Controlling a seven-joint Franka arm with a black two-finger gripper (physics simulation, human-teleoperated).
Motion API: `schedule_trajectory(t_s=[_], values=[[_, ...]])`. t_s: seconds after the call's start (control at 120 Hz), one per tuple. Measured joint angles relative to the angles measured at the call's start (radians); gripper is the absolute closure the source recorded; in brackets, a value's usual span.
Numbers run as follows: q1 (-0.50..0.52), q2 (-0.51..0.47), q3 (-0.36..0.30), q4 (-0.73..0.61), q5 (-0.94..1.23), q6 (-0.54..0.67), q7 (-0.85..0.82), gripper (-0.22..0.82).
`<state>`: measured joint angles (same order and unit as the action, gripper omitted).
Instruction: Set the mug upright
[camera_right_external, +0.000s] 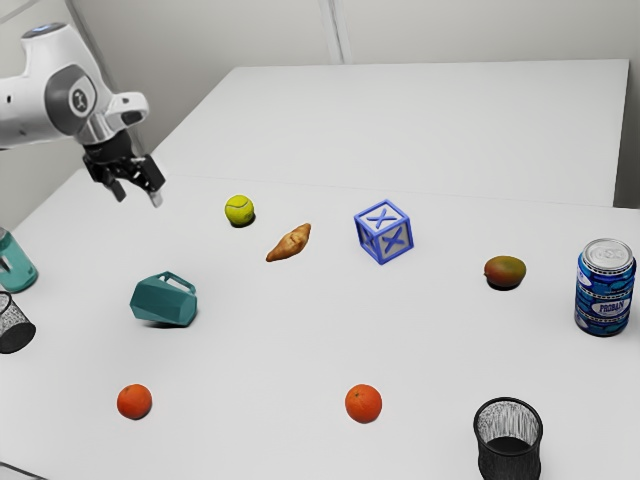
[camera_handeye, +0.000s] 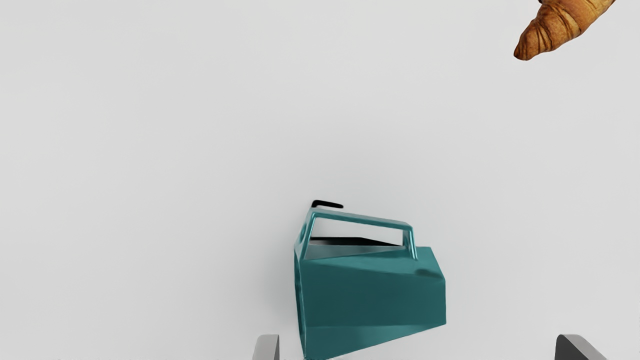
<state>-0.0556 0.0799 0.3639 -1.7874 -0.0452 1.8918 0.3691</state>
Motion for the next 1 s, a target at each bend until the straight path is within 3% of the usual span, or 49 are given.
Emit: schedule_trajectory(t_s=[0.225, 0.65, 1.0], values=[[0.046, -0.071, 0.005, -0.134, -0.082, 0.022, 0.041, 0.0], [0.222, 0.16, 0.019, -0.101, -0.316, -0.138, 0.278, 0.0], [0.294, 0.252, 0.019, -0.071, -0.406, -0.248, 0.405, 0.0]])
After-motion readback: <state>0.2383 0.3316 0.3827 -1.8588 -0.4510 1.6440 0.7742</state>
